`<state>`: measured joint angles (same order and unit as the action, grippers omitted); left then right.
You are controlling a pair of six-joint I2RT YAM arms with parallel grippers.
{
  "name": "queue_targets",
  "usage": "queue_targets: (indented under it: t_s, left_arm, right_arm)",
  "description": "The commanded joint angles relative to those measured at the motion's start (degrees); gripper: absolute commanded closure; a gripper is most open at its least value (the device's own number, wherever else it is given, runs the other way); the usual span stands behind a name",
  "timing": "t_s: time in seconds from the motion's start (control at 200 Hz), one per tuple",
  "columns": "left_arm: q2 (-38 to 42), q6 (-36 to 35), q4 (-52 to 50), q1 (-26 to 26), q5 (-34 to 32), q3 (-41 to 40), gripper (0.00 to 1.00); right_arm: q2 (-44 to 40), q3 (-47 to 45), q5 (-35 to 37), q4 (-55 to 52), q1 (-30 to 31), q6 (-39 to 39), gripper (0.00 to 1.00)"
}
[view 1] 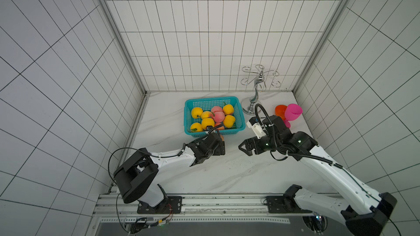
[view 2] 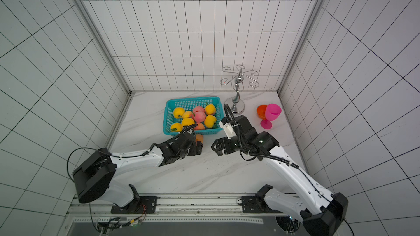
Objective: Put the peaches into the basket
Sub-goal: Pick up the peach from the center of the board.
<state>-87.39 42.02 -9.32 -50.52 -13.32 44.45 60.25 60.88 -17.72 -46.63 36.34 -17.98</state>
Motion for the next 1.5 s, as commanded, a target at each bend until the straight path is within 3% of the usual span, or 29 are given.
queue_targets:
  t_s: [0.0,0.63,1.159,1.374,1.494]
  left_arm:
    - [-1.97,-1.99,4.39,0.16,-2.97,1.47,0.06]
    - [-8.46,-4.61,10.93,1.92,-0.78,2.96,0.09]
    - [-10.50,-6.02,8.72,2.18,0.75,5.12,0.26]
    - [-8.87,-5.92,6.49,1.44,0.56,5.34,0.35]
    - [-7.54,-5.90,5.63,0.96,0.44,4.73,0.36]
  right_arm:
    - [-1.78,0.15,2.09,-3.84,-0.85,0.40,0.08]
    - [-1.09,1.88,4.87,-5.40,-1.59,-0.64,0.09]
    - [-3.07,1.92,7.38,-6.75,-1.87,-0.83,0.09]
    - [-4.31,1.48,7.92,-6.88,-2.15,-0.68,0.09]
    - [-4.80,1.41,7.94,-6.86,-2.26,-0.40,0.09]
